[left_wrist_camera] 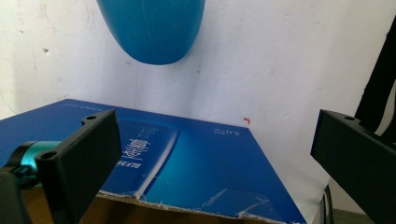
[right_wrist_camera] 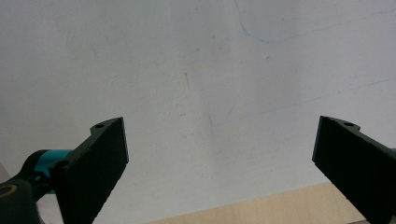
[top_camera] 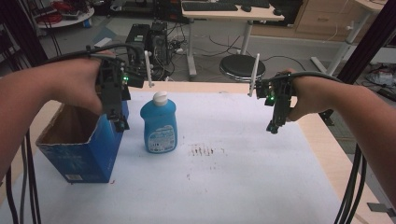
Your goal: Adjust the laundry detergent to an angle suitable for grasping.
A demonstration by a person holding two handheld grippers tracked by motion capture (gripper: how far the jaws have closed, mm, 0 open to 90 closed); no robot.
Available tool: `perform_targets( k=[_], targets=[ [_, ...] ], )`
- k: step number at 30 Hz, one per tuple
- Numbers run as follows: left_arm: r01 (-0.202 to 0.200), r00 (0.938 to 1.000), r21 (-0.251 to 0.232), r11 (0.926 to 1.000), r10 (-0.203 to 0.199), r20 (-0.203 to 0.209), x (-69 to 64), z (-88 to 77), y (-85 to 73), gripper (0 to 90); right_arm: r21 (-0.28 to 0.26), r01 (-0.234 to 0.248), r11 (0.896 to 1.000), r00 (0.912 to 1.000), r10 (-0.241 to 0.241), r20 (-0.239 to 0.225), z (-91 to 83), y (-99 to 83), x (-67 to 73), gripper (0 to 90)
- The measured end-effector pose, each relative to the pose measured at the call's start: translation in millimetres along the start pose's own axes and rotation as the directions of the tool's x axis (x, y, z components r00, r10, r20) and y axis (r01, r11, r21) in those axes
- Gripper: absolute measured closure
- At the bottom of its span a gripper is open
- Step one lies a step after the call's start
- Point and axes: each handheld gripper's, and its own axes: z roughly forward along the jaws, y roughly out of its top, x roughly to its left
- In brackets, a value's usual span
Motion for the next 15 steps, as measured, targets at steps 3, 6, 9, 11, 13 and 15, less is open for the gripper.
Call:
perform_targets(
  k=[3, 6, 9, 11, 13, 15],
  targets=[
    [-0.005, 1.0, 0.002, 1.0, 0.005, 0.006, 0.4, 0.8, 1.0, 1.7, -0.006, 0.006, 1.0, 1.0, -0.006, -0.002, 0.6, 1.4, -0.3, 2.5],
    [0.003, 1.0, 0.011, 0.9999, -0.003, 0.002, 0.5, 2.8, 1.0, 1.7, -0.003, 0.012, 1.0, 0.9999, -0.012, -0.007, 3.3, 1.8, -1.9, 2.5],
    [0.012, 0.9999, 0.015, 0.9998, -0.012, 0.005, -1.0, 4.1, 0.5, 1.7, 0.005, 0.015, 1.0, 0.9998, -0.015, -0.011, 5.2, 2.5, -2.4, 2.5],
    [0.009, 1.0, 0.017, 0.9998, -0.009, 0.003, -2.0, 3.6, 1.3, 1.7, -0.002, 0.02, 1.0, 0.9998, -0.02, -0.007, 3.8, 2.4, -2.4, 2.5],
    [0.007, 1.0, 0.007, 0.9999, -0.007, 0.002, -2.9, 1.8, 1.7, 1.7, -0.013, 0.017, 1.0, 0.9998, -0.017, -0.004, 2.6, 1.7, -2.4, 2.4],
    [0.008, 1.0, -0.003, 1.0, -0.008, -0.002, -3.5, 0.6, 1.6, 1.7, -0.015, 0.011, 1.0, 0.9999, -0.011, -0.006, 2.5, 0.9, -2.1, 2.5]
  ],
)
